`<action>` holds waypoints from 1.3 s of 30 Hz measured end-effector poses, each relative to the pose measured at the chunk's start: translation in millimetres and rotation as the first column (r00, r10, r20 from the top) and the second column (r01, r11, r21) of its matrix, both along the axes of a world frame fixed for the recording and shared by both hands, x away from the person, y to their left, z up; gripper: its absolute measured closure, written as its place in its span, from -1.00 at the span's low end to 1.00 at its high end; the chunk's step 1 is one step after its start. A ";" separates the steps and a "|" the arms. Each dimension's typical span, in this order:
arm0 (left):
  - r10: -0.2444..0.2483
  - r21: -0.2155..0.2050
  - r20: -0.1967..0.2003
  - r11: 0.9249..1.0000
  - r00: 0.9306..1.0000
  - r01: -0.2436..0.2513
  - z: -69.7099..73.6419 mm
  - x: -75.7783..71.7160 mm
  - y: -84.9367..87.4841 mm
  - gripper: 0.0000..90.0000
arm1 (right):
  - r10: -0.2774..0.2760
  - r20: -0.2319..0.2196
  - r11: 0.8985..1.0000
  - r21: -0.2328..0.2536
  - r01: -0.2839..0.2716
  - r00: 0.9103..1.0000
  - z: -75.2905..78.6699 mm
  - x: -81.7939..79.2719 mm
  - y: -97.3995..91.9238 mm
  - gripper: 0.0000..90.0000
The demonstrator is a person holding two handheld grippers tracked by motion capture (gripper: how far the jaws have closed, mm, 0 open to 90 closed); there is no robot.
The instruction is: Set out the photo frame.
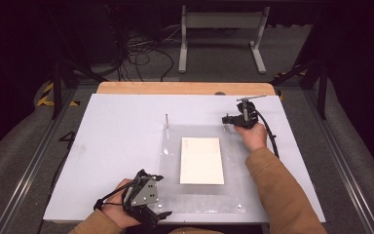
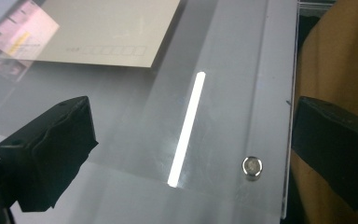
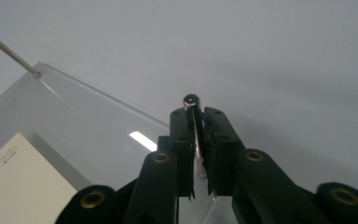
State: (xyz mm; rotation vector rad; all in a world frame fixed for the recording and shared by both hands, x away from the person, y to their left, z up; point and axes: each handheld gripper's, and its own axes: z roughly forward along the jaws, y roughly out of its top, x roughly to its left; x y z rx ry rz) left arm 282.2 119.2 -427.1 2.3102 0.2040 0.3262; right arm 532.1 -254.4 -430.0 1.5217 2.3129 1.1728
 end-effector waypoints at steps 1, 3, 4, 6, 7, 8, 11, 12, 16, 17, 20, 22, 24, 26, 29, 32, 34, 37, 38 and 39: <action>-0.002 -0.006 0.009 1.000 1.000 0.002 0.5 -0.2 0.3 -0.97 | 0.001 -0.001 1.000 0.002 -0.001 1.000 -0.2 0.3 -0.2 0.83; -0.003 0.003 0.016 1.000 1.000 0.003 0.6 -0.1 0.3 -0.95 | 0.003 -0.007 1.000 0.000 -0.003 1.000 -0.2 0.8 -0.1 0.83; -0.003 0.008 0.022 1.000 1.000 0.002 0.4 -0.3 0.2 -0.94 | 0.002 -0.009 1.000 -0.005 -0.002 1.000 -0.1 1.2 0.5 0.83; -0.010 0.030 0.021 1.000 1.000 0.010 -0.8 -2.0 -1.4 -0.93 | 0.004 -0.012 1.000 -0.007 -0.005 1.000 -0.1 1.5 0.6 0.83; -0.005 0.044 0.023 0.999 1.000 0.004 -1.4 -3.1 -1.8 -0.93 | 0.003 -0.013 1.000 -0.009 -0.003 1.000 -0.2 1.3 1.0 0.83; -0.007 0.053 0.024 0.999 1.000 0.006 -2.4 -3.7 -2.6 -0.93 | 0.002 -0.013 1.000 -0.010 -0.002 1.000 -0.3 1.4 1.1 0.83; -0.006 0.082 0.030 0.997 1.000 0.004 -6.1 -3.6 -5.3 -0.94 | 0.002 -0.018 1.000 -0.007 -0.002 1.000 -0.8 1.8 1.0 0.83; -0.006 0.082 0.030 0.997 1.000 0.004 -6.1 -3.6 -5.3 -0.94 | 0.002 -0.018 1.000 -0.009 -0.002 1.000 -0.9 2.0 1.2 0.83; -0.002 0.107 0.043 0.994 0.999 -0.002 -10.7 -0.9 -7.2 -0.95 | 0.003 -0.021 1.000 -0.007 -0.003 1.000 -1.4 2.2 1.1 0.82; 0.000 0.107 0.042 0.994 0.999 -0.004 -11.3 -1.1 -7.5 -0.95 | 0.002 -0.023 1.000 -0.006 -0.002 1.000 -1.7 2.3 1.1 0.82; -0.008 0.131 0.065 0.991 0.998 0.000 -12.0 -2.4 -10.4 -0.94 | 0.001 -0.026 1.000 -0.007 -0.001 1.000 -2.2 2.6 1.6 0.82; -0.021 0.150 0.091 0.989 0.996 0.007 -12.7 -2.9 -12.1 -0.93 | 0.003 -0.028 1.000 -0.008 -0.003 1.000 -2.8 2.6 1.7 0.82; -0.024 0.164 0.105 0.986 0.994 0.007 -13.5 -3.8 -13.3 -0.93 | 0.008 -0.028 1.000 -0.010 -0.008 1.000 -3.4 2.5 1.8 0.82; -0.009 0.161 0.096 0.987 0.995 -0.007 -12.7 -3.9 -13.4 -0.93 | 0.007 -0.028 1.000 -0.014 -0.008 1.000 -3.5 2.4 2.3 0.82; -0.009 0.137 0.106 0.991 0.994 -0.005 -8.9 -5.1 -11.5 -0.89 | 0.008 -0.031 1.000 -0.013 -0.009 0.999 -3.9 3.0 2.2 0.82; -0.011 0.118 0.125 0.993 0.992 -0.004 -6.2 -7.7 -9.6 -0.81 | 0.011 -0.035 1.000 -0.007 -0.011 0.999 -4.5 3.9 1.5 0.82; -0.018 0.115 0.135 0.993 0.991 0.002 -5.4 -7.8 -9.2 -0.75 | 0.014 -0.035 1.000 -0.007 -0.014 0.999 -4.6 4.1 1.5 0.82; -0.049 0.099 0.131 0.994 0.990 0.036 -1.0 -8.7 -7.1 -0.60 | 0.021 -0.039 1.000 -0.011 -0.022 0.999 -4.1 4.8 1.5 0.81; -0.049 0.099 0.131 0.994 0.990 0.036 -1.0 -8.7 -7.1 -0.50 | 0.021 -0.039 1.000 -0.011 -0.022 0.999 -4.1 4.8 1.5 0.81; -0.057 0.098 0.120 0.994 0.991 0.045 0.1 -8.7 -6.7 -0.50 | 0.020 -0.042 1.000 -0.010 -0.021 0.999 -3.9 5.1 1.5 0.81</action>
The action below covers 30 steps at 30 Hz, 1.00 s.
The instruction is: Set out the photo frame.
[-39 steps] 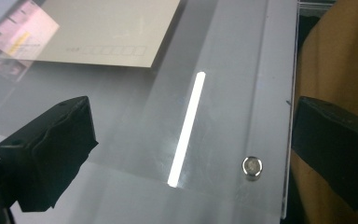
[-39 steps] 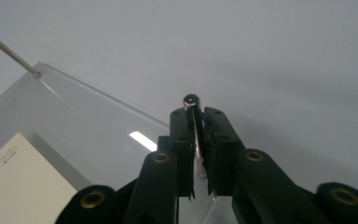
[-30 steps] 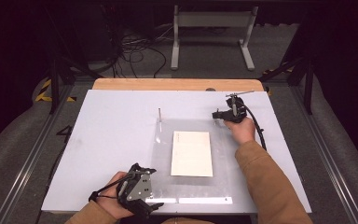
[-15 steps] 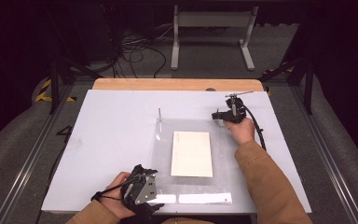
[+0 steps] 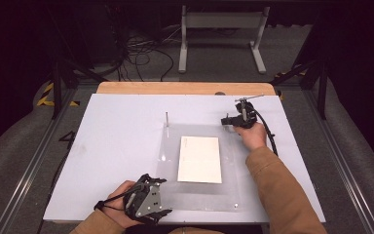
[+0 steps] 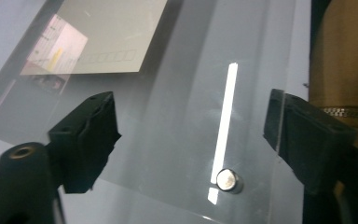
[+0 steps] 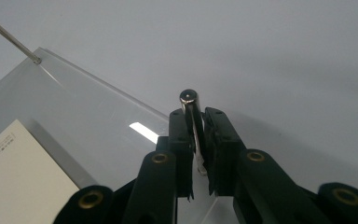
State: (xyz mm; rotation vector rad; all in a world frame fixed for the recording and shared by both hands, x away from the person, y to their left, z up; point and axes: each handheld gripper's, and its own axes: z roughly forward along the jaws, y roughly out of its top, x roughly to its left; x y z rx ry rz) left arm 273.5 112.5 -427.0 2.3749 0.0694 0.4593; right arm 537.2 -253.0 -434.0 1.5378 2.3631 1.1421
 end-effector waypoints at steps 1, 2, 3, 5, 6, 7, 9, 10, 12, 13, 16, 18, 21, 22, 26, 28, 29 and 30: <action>-0.017 -0.009 -0.017 1.000 1.000 0.017 2.2 0.4 0.2 -0.34 | 0.002 0.000 1.000 -0.006 -0.002 1.000 0.3 0.1 0.4 0.81; -0.022 -0.009 -0.022 1.000 1.000 0.022 3.0 0.4 0.3 -0.30 | 0.001 -0.002 1.000 -0.001 -0.001 1.000 0.2 0.4 0.1 0.81; -0.022 -0.009 -0.022 1.000 1.000 0.022 3.0 0.4 0.3 -0.26 | 0.001 -0.002 1.000 -0.001 -0.001 1.000 0.2 0.4 0.1 0.81; -0.029 0.003 -0.006 1.000 1.000 0.029 5.0 -2.0 0.2 -0.19 | 0.007 -0.005 1.000 -0.006 -0.007 1.000 0.7 1.0 0.1 0.81; -0.029 0.003 -0.006 1.000 1.000 0.029 5.0 -2.0 0.2 -0.17 | 0.007 -0.005 1.000 -0.006 -0.007 1.000 0.7 1.0 0.1 0.81; -0.037 0.008 0.002 0.999 0.999 0.037 5.4 -3.4 -0.3 -0.17 | 0.006 -0.006 1.000 -0.004 -0.006 1.000 0.8 1.1 0.1 0.81; -0.045 0.024 0.037 0.999 0.998 0.044 6.3 -8.1 -0.9 -0.05 | 0.010 -0.010 1.000 -0.004 -0.010 1.000 1.0 1.5 -0.1 0.80; -0.045 0.024 0.037 0.999 0.998 0.044 6.3 -8.1 -0.9 -0.02 | 0.010 -0.010 1.000 -0.004 -0.010 1.000 1.0 1.5 -0.1 0.80; -0.052 0.031 0.058 0.998 0.997 0.050 6.5 -10.4 -1.7 0.02 | 0.011 -0.011 1.000 -0.003 -0.011 1.000 1.1 1.7 -0.1 0.80; -0.058 0.031 0.064 0.998 0.996 0.056 6.5 -10.8 -2.0 0.03 | 0.012 -0.014 1.000 0.000 -0.012 1.000 1.1 1.9 -0.4 0.79; -0.058 0.043 0.073 0.998 0.996 0.055 6.6 -12.1 -2.1 0.07 | 0.012 -0.029 1.000 0.027 -0.011 1.000 0.6 2.3 -2.7 0.75; -0.060 0.054 0.081 0.997 0.995 0.056 6.2 -12.6 -3.2 0.07 | 0.015 -0.042 0.997 0.073 -0.012 0.999 0.4 2.5 -6.7 0.60; -0.061 0.053 0.081 0.997 0.995 0.056 6.6 -13.2 -3.2 0.09 | 0.023 -0.010 0.992 0.127 -0.022 1.000 7.3 -2.5 -11.6 0.44; -0.056 0.047 0.076 0.998 0.996 0.052 7.1 -13.2 -2.6 0.09 | 0.032 0.020 0.993 0.113 -0.034 0.999 11.4 -5.8 -11.7 0.38; -0.058 0.015 0.079 0.998 0.995 0.057 11.2 -11.7 -0.4 0.10 | 0.070 0.099 0.995 0.063 -0.076 0.993 25.0 -19.8 -12.9 0.27; -0.054 0.000 0.081 0.999 0.995 0.055 13.0 -12.0 0.3 0.12 | 0.081 0.127 0.991 0.092 -0.093 0.989 29.3 -27.6 -17.1 0.26; -0.052 -0.005 0.084 0.999 0.995 0.053 14.3 -12.0 0.7 0.12 | 0.080 0.144 0.990 0.101 -0.095 0.986 31.4 -32.0 -19.4 0.25; -0.054 -0.012 0.083 0.998 0.995 0.055 15.1 -11.6 0.9 0.13 | 0.075 0.159 0.989 0.112 -0.094 0.984 33.4 -36.5 -21.6 0.21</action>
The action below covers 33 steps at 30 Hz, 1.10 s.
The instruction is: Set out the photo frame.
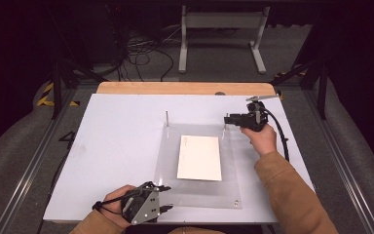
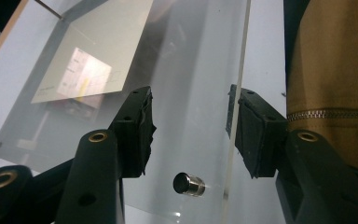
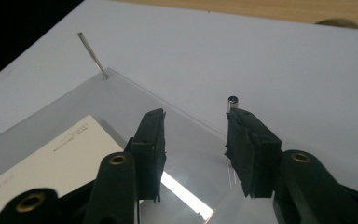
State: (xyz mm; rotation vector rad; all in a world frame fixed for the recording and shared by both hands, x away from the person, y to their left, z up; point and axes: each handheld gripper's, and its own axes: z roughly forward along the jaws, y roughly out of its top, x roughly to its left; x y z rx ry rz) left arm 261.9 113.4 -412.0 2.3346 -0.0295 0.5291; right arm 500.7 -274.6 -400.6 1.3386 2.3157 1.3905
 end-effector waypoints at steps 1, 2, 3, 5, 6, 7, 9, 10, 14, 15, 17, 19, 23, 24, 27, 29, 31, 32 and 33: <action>0.005 -0.004 -0.004 1.000 1.000 -0.005 1.4 0.1 0.7 0.13 | -0.001 0.009 1.000 0.009 0.000 1.000 1.3 -2.7 -1.8 0.18; 0.001 -0.017 -0.004 1.000 1.000 -0.001 3.2 1.3 1.3 0.14 | 0.000 0.021 1.000 0.025 0.000 1.000 2.9 -7.0 -4.3 0.15; 0.005 -0.023 -0.008 1.000 1.000 -0.005 4.2 1.3 2.1 0.14 | 0.000 0.040 0.999 0.040 -0.002 0.999 4.7 -12.5 -7.4 0.16; -0.001 -0.058 -0.009 0.998 1.000 0.000 8.4 3.3 4.2 0.16 | 0.014 0.069 0.998 0.060 -0.018 0.998 8.5 -23.5 -13.3 0.16; -0.001 -0.058 -0.009 0.998 1.000 0.000 8.4 3.3 4.2 0.16 | 0.016 0.078 0.998 0.063 -0.021 0.997 10.1 -27.4 -15.1 0.16; 0.000 -0.071 -0.005 0.997 1.000 0.000 11.4 4.3 5.2 0.17 | 0.019 0.088 0.997 0.068 -0.025 0.996 11.7 -31.2 -16.9 0.17; 0.001 -0.084 -0.003 0.996 1.000 -0.001 12.9 4.4 5.8 0.18 | 0.023 0.101 0.997 0.075 -0.031 0.995 13.0 -34.8 -18.9 0.17; 0.001 -0.092 -0.003 0.996 1.000 -0.001 14.2 4.9 6.4 0.20 | 0.031 0.109 0.996 0.083 -0.040 0.994 14.6 -38.6 -21.0 0.18; 0.000 -0.130 -0.002 0.992 1.000 0.000 18.6 6.8 8.6 0.22 | 0.063 0.131 0.990 0.121 -0.079 0.989 18.0 -50.8 -26.1 0.20; -0.001 -0.140 0.000 0.990 1.000 0.001 20.2 7.7 9.4 0.23 | 0.072 0.131 0.987 0.135 -0.090 0.989 18.3 -53.5 -27.1 0.20; -0.004 -0.160 0.001 0.987 1.000 0.004 22.3 9.3 10.5 0.24 | 0.097 0.124 0.975 0.188 -0.119 0.988 18.1 -57.3 -29.6 0.21; -0.003 -0.190 -0.008 0.982 1.000 0.001 25.2 12.0 12.3 0.25 | 0.112 0.122 0.961 0.240 -0.139 0.986 18.7 -61.9 -32.8 0.21; -0.003 -0.228 -0.016 0.974 1.000 -0.001 28.8 15.4 14.2 0.26 | 0.115 0.155 0.972 0.187 -0.143 0.981 22.2 -70.8 -32.8 0.19; -0.003 -0.244 -0.020 0.970 1.000 -0.002 29.6 16.3 14.6 0.26 | 0.123 0.165 0.975 0.162 -0.150 0.979 22.4 -73.1 -31.5 0.19; -0.007 -0.277 -0.028 0.961 1.000 -0.001 33.5 19.9 16.2 0.27 | 0.148 0.179 0.975 0.141 -0.174 0.973 20.6 -77.7 -29.9 0.15; -0.005 -0.291 -0.028 0.957 1.000 -0.004 36.4 21.8 16.6 0.28 | 0.158 0.203 0.973 0.133 -0.188 0.966 19.6 -80.7 -30.8 0.13; -0.004 -0.299 -0.032 0.954 0.999 -0.006 38.9 23.4 16.6 0.29 | 0.157 0.224 0.974 0.124 -0.188 0.962 19.6 -83.5 -32.9 0.11; -0.006 -0.302 -0.029 0.953 1.000 -0.003 40.1 24.6 16.6 0.29 | 0.155 0.235 0.975 0.119 -0.187 0.959 19.8 -84.9 -34.2 0.10; -0.003 -0.306 -0.034 0.952 0.999 -0.008 41.2 25.3 16.6 0.30 | 0.153 0.249 0.977 0.108 -0.184 0.956 19.8 -86.4 -35.4 0.10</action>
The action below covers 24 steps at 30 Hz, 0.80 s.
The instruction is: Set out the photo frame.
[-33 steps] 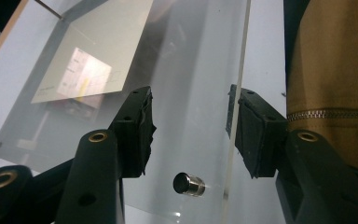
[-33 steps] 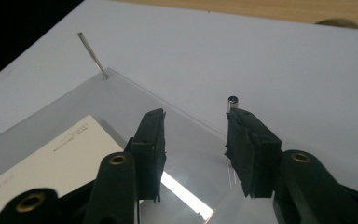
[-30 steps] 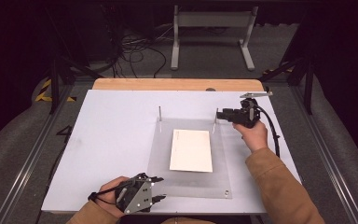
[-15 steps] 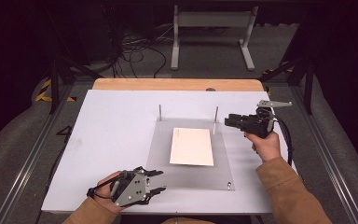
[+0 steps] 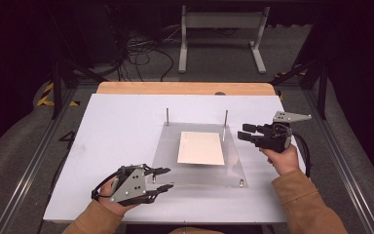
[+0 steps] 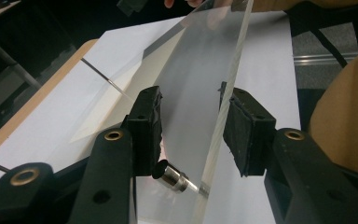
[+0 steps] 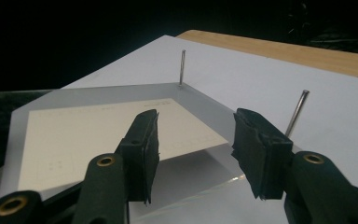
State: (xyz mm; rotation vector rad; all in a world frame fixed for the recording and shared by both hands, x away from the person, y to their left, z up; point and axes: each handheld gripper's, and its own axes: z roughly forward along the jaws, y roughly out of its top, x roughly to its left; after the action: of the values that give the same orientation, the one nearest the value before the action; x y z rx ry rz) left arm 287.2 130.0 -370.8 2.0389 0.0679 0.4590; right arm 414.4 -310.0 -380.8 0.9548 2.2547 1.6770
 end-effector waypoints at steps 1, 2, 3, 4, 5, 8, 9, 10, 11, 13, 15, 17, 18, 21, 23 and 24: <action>-0.001 -0.006 -0.002 1.000 1.000 0.001 1.4 1.2 -0.3 0.30 | -0.008 0.015 1.000 -0.011 0.008 1.000 -0.4 -1.6 -1.0 0.10; 0.001 -0.007 -0.001 1.000 1.000 -0.001 2.5 2.0 -0.4 0.30 | -0.016 0.023 0.999 -0.027 0.017 1.000 -1.3 -3.0 -2.2 0.09; 0.003 -0.010 -0.003 1.000 1.000 -0.003 3.8 2.7 -0.6 0.30 | -0.020 0.029 0.999 -0.033 0.021 0.999 -2.4 -4.1 -3.1 0.08; 0.000 -0.012 -0.004 1.000 1.000 0.000 5.5 4.1 -0.5 0.30 | -0.027 0.044 0.999 -0.042 0.029 0.999 -3.9 -5.8 -4.3 0.08; 0.004 -0.016 -0.007 1.000 1.000 -0.004 6.8 5.2 -0.5 0.30 | -0.033 0.056 0.998 -0.056 0.036 0.998 -5.3 -7.4 -5.5 0.07; 0.000 -0.036 -0.013 0.999 1.000 0.000 12.3 10.4 -0.4 0.33 | -0.032 0.073 0.997 -0.074 0.037 0.997 -8.1 -11.8 -9.8 0.03; 0.000 -0.038 -0.013 0.999 1.000 0.000 13.8 11.5 -0.4 0.33 | -0.028 0.075 0.997 -0.073 0.034 0.997 -8.0 -13.3 -11.0 0.02; 0.003 -0.042 -0.012 0.999 1.000 -0.004 16.3 13.1 -0.9 0.34 | -0.023 0.083 0.997 -0.069 0.029 0.996 -8.0 -14.2 -11.7 0.00; 0.007 -0.049 -0.003 0.999 1.000 -0.007 18.6 14.2 -1.0 0.36 | -0.011 0.096 0.998 -0.067 0.018 0.995 -7.7 -15.9 -12.1 -0.02; 0.015 -0.054 0.001 0.998 1.000 -0.015 21.5 16.0 -1.3 0.39 | 0.024 0.121 0.997 -0.074 -0.016 0.992 -7.3 -18.7 -11.3 -0.07; 0.023 -0.061 -0.003 0.998 1.000 -0.023 25.3 19.9 -1.6 0.39 | 0.053 0.147 0.995 -0.093 -0.040 0.988 -7.1 -21.6 -9.3 -0.09; 0.028 -0.059 -0.008 0.998 1.000 -0.029 26.7 22.8 -2.5 0.40 | 0.078 0.173 0.990 -0.129 -0.055 0.982 -6.6 -26.2 -6.5 -0.11; 0.028 -0.059 -0.008 0.998 1.000 -0.029 26.7 22.8 -2.5 0.40 | 0.078 0.173 0.990 -0.129 -0.055 0.982 -6.6 -26.2 -6.5 -0.11; 0.034 -0.062 -0.019 0.997 0.999 -0.035 28.1 27.5 -3.8 0.40 | 0.110 0.215 0.983 -0.171 -0.074 0.970 -6.0 -31.3 -3.1 -0.14; 0.041 -0.057 -0.018 0.998 0.999 -0.042 28.7 29.5 -4.5 0.40 | 0.117 0.254 0.976 -0.207 -0.065 0.960 -4.9 -34.9 0.1 -0.13; 0.044 -0.054 -0.019 0.998 0.999 -0.045 28.8 30.1 -4.9 0.40 | 0.130 0.275 0.974 -0.214 -0.071 0.953 -3.2 -36.4 1.1 -0.13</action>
State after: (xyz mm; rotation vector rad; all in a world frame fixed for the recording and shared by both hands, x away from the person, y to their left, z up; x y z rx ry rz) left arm 317.3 125.1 -342.0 1.9914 0.1354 0.4626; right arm 377.9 -308.9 -384.0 0.5199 2.2508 1.4751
